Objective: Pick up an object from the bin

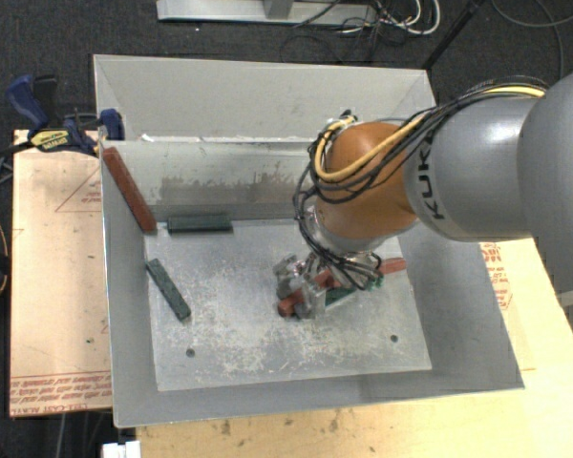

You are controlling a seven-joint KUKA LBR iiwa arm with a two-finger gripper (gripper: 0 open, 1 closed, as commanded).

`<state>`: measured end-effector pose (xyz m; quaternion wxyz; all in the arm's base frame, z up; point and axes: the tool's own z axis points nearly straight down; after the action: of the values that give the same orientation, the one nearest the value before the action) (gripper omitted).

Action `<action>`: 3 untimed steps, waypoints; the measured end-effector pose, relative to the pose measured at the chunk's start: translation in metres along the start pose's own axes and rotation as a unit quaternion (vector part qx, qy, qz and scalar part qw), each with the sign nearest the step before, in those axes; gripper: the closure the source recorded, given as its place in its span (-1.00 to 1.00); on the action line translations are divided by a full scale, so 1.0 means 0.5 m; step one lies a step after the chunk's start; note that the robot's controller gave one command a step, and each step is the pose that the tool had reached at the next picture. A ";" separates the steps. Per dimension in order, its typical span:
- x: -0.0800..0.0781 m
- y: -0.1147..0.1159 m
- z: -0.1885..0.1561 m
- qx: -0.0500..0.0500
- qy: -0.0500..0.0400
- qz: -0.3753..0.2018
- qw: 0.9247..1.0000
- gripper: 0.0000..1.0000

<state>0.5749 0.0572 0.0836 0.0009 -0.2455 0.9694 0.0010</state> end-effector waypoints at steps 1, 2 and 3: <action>0.023 -0.026 -0.065 -0.001 0.002 0.044 0.999 1.00; 0.031 -0.035 -0.109 0.001 -0.001 0.074 0.997 1.00; 0.007 -0.050 -0.098 0.000 -0.001 0.093 0.996 1.00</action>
Offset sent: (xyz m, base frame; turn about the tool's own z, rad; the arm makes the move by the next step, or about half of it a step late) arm -0.0172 -0.0221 0.0181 0.2595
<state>0.5838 0.0334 0.1326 0.0015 -0.1541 0.9881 0.0008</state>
